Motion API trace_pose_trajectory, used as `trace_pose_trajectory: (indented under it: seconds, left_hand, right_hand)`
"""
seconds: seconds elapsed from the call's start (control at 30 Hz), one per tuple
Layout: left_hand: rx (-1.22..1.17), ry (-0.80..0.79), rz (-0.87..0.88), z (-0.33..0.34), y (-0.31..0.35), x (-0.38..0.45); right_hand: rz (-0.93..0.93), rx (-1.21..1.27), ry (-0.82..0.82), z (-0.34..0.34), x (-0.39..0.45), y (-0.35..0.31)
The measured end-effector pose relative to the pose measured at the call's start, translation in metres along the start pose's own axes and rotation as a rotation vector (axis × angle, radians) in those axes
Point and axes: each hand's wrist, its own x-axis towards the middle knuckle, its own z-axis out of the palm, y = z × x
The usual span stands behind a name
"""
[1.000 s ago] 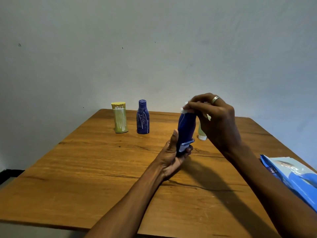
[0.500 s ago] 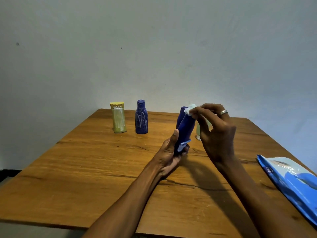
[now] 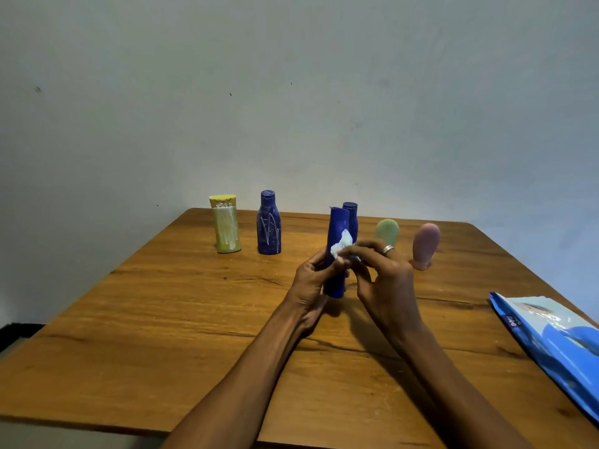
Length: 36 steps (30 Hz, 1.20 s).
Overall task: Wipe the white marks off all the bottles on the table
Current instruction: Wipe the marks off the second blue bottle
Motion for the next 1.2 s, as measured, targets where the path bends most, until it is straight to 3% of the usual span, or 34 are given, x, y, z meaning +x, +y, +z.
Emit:
trace_pose_trajectory:
  seconds: [0.1, 0.33, 0.53, 0.77, 1.2]
  left_hand:
    - [0.022, 0.039, 0.013, 0.001, 0.0, 0.0]
    - [0.271, 0.038, 0.07, 0.01, -0.007, 0.003]
    - [0.313, 0.077, 0.176, 0.008, -0.007, 0.006]
    - [0.206, 0.23, 0.008, -0.003, -0.004, 0.013]
    - [0.284, 0.138, 0.083, 0.002, -0.01, 0.012]
  right_hand:
    - [0.044, 0.061, -0.007, 0.003, -0.005, 0.004]
    - [0.125, 0.02, 0.15, -0.002, 0.031, 0.008]
    - [0.11, -0.006, 0.03, 0.006, 0.025, 0.013]
    - [0.214, -0.027, -0.108, 0.011, 0.001, 0.015]
    - [0.105, -0.075, 0.078, 0.021, 0.042, 0.009]
